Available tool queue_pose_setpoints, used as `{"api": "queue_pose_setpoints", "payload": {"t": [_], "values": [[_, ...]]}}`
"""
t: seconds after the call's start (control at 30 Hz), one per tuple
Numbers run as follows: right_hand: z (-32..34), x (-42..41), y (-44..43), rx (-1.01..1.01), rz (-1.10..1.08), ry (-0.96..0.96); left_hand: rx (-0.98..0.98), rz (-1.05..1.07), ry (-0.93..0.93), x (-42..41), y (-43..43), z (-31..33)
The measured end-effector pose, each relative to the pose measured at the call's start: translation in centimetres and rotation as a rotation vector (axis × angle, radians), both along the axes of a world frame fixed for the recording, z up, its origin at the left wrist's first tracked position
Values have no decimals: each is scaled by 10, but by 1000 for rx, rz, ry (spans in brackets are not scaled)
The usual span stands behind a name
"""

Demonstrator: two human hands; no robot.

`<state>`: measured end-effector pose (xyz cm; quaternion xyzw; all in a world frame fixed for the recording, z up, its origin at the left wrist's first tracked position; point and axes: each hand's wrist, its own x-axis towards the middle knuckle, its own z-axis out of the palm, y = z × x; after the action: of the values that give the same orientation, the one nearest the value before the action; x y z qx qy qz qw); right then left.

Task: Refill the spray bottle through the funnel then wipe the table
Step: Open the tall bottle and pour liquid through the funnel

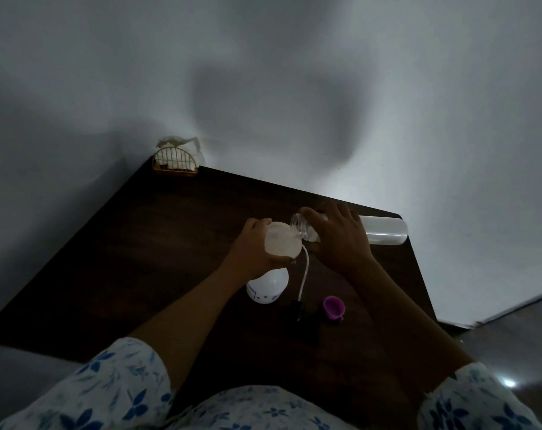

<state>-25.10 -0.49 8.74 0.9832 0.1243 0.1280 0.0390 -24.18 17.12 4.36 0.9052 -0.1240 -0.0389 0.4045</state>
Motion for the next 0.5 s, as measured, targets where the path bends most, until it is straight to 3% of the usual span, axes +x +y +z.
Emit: {"api": "queue_pose_setpoints", "payload": {"t": [0.5], "values": [[0, -2, 0, -8, -3, 18, -11, 0, -1, -1, -1, -2]]}}
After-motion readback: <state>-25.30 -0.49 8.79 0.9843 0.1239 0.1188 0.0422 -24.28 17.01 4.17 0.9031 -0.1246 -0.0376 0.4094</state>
